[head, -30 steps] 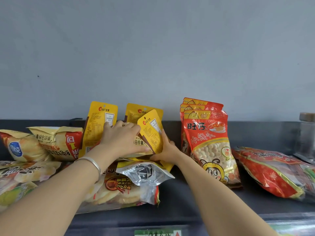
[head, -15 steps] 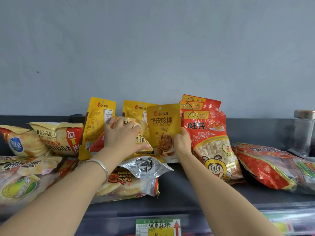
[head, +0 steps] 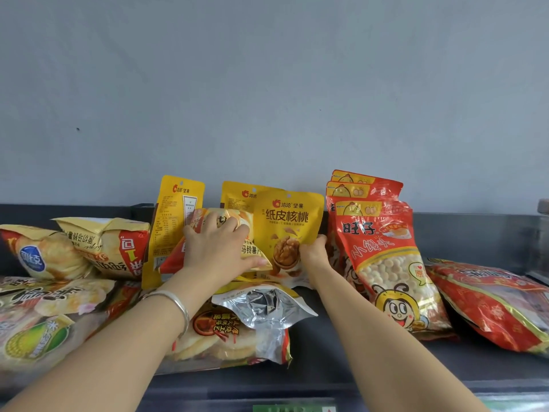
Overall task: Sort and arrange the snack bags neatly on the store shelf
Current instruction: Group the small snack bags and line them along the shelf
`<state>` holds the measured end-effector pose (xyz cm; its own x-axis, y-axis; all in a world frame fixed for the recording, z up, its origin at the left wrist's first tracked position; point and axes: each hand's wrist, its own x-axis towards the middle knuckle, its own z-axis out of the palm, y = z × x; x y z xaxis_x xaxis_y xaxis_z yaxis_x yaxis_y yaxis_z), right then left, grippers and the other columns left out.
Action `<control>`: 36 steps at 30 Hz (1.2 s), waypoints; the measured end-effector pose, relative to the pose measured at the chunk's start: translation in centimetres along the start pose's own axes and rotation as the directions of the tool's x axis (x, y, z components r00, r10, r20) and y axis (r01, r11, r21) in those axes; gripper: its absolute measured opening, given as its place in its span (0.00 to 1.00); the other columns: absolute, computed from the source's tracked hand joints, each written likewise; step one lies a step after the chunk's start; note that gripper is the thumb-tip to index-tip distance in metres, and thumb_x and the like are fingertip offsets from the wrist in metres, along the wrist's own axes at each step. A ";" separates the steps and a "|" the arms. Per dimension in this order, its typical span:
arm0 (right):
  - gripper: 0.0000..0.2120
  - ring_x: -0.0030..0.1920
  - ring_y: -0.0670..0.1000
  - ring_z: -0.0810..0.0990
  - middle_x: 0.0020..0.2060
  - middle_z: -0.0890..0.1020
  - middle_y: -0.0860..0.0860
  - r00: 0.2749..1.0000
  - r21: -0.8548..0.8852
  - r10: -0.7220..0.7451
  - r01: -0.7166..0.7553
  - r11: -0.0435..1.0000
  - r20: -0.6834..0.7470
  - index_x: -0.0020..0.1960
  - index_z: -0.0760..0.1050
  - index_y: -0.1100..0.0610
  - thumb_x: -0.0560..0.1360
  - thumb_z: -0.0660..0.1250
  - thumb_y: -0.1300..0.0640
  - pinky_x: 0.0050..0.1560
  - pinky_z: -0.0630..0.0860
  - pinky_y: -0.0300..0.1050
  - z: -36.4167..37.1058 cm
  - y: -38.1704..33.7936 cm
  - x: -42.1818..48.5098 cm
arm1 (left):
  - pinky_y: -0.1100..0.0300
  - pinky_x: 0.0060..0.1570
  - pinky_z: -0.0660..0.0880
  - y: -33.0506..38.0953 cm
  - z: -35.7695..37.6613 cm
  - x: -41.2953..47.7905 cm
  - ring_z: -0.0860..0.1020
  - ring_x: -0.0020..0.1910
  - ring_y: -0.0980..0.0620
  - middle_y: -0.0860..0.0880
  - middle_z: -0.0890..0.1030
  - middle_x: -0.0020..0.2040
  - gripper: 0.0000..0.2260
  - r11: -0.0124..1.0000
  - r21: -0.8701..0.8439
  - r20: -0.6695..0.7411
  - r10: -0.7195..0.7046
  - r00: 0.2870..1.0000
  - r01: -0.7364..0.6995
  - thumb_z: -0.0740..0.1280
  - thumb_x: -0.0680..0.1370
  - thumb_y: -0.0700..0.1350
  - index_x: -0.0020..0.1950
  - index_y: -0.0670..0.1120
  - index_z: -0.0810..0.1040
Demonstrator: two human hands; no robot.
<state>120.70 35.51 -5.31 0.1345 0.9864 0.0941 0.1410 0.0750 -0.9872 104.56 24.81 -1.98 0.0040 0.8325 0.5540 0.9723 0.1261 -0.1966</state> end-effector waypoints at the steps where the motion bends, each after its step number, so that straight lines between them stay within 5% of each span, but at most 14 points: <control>1: 0.21 0.63 0.61 0.73 0.63 0.72 0.60 1.000 -0.067 0.004 -0.005 0.998 -0.019 0.72 0.55 0.58 0.81 0.55 0.60 0.60 0.70 0.52 0.0 0.1 0.2 | 0.42 0.58 0.66 0.0 0.1 0.0 0.54 0.73 0.46 0.56 0.66 0.70 0.34 1.000 0.001 -0.001 0.001 1.000 -0.001 0.53 0.68 0.75 0.67 0.56 0.67; 8: 0.41 0.68 0.63 0.69 0.71 0.65 0.63 0.996 -0.295 -0.034 0.007 0.955 -0.086 0.78 0.39 0.58 0.78 0.65 0.57 0.65 0.69 0.55 0.1 0.5 -0.3 | 0.44 0.56 0.66 -0.4 0.5 0.0 0.54 0.70 0.47 0.55 0.62 0.71 0.34 1.000 0.012 -0.032 0.014 0.999 -0.014 0.52 0.67 0.76 0.66 0.58 0.67; 13: 0.38 0.69 0.63 0.67 0.72 0.60 0.63 0.998 -0.346 -0.008 -0.014 0.938 -0.061 0.77 0.44 0.62 0.78 0.65 0.56 0.68 0.68 0.55 -0.5 -1.3 -2.8 | 0.40 0.63 0.59 -0.5 0.4 -0.4 0.53 0.73 0.46 0.53 0.59 0.74 0.31 0.998 -0.048 -0.022 0.050 0.998 -0.051 0.53 0.70 0.74 0.67 0.60 0.67; 18: 0.29 0.63 0.61 0.72 0.68 0.66 0.61 0.991 -0.449 -0.136 0.124 0.885 0.005 0.73 0.58 0.60 0.77 0.65 0.54 0.63 0.71 0.54 -1.7 -2.0 -5.8 | 0.35 0.70 0.44 -0.6 -0.4 -1.1 0.50 0.76 0.46 0.52 0.56 0.76 0.28 0.986 -0.082 0.002 0.143 0.990 -0.142 0.55 0.73 0.71 0.70 0.62 0.63; 26: 0.24 0.65 0.58 0.72 0.66 0.71 0.57 0.904 -0.682 -0.428 0.316 0.659 0.005 0.74 0.63 0.56 0.79 0.61 0.57 0.61 0.71 0.51 -7.4 -3.0 -11.1 | 0.44 0.69 0.54 4.4 -3.8 -1.7 0.55 0.74 0.47 0.51 0.62 0.74 0.21 0.901 -0.268 -0.085 0.330 0.940 -0.341 0.59 0.76 0.62 0.68 0.58 0.67; 32: 0.22 0.63 0.57 0.74 0.67 0.71 0.56 0.881 -0.778 -0.457 0.203 0.595 -0.119 0.73 0.64 0.53 0.79 0.60 0.56 0.58 0.74 0.52 -14.9 -2.6 -12.6 | 0.49 0.66 0.62 11.4 -6.0 -2.4 0.63 0.70 0.48 0.51 0.67 0.71 0.23 0.782 -0.435 -0.115 0.444 0.889 -0.447 0.59 0.77 0.61 0.70 0.55 0.66; 36: 0.23 0.63 0.59 0.73 0.68 0.70 0.57 0.884 -0.787 -0.410 0.083 0.611 -0.225 0.73 0.63 0.55 0.79 0.59 0.57 0.60 0.73 0.54 -20.6 -1.3 -12.4 | 0.49 0.62 0.70 17.2 -6.6 -2.8 0.67 0.67 0.46 0.48 0.67 0.69 0.23 0.638 -0.670 -0.026 0.492 0.870 -0.381 0.62 0.77 0.57 0.70 0.52 0.66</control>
<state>139.03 20.17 -2.50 0.2814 0.8084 0.5170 0.8695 0.0132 -0.4938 122.78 21.07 -1.61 0.4880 0.7724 0.4064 0.7748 -0.5978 0.2058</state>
